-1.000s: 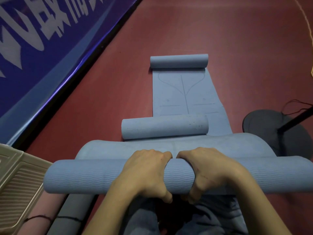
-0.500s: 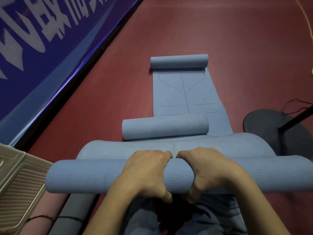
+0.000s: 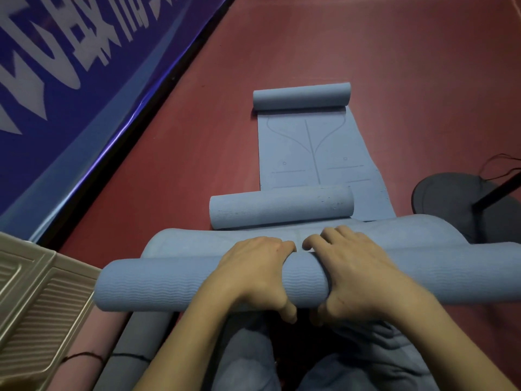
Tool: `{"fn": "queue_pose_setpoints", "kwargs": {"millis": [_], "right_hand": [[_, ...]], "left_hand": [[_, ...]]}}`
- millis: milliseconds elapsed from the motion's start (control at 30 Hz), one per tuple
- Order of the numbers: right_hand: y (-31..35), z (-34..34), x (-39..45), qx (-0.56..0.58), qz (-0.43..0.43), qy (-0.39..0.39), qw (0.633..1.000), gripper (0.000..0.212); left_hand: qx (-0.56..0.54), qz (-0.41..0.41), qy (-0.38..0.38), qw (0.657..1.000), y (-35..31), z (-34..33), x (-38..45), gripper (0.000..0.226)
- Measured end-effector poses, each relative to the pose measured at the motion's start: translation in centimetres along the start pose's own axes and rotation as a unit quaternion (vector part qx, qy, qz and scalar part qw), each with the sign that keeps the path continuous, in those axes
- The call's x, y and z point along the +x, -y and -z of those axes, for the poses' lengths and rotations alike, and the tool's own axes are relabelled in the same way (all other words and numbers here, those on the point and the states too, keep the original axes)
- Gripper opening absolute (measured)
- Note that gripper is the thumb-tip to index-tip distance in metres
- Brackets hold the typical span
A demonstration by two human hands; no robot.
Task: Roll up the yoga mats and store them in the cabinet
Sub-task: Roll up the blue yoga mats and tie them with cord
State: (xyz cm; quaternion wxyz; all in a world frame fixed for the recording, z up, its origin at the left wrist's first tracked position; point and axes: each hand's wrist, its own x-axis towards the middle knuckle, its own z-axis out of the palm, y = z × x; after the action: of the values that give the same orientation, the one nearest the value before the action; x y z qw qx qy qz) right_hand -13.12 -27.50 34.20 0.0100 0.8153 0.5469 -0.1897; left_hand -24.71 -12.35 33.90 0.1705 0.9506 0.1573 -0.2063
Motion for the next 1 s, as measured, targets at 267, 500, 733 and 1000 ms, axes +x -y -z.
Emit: {"fn": "queue_pose_setpoints", "kwargs": {"millis": [267,500,733,1000], "right_hand": [[1.2,-2.7,0.0,-0.093,0.010,-0.122,0.988,0.084],[0.9,0.5,1.2,-0.079,0.030,0.009,0.996,0.074],[-0.7,3.4,4.9,0.033,0.000,0.167,0.985,0.073],[-1.8,3.7,6.8,0.106,-0.001,0.246,0.963,0.071]], "left_hand": [[0.022,-0.015,0.017,0.999,0.3,-0.1,0.3,0.073],[-0.034,-0.032,-0.045,0.998,1.5,0.1,0.8,0.094],[-0.006,-0.046,-0.129,0.991,2.3,1.3,0.1,0.064],[0.139,-0.009,-0.073,0.988,0.3,0.2,0.2,0.083]]}}
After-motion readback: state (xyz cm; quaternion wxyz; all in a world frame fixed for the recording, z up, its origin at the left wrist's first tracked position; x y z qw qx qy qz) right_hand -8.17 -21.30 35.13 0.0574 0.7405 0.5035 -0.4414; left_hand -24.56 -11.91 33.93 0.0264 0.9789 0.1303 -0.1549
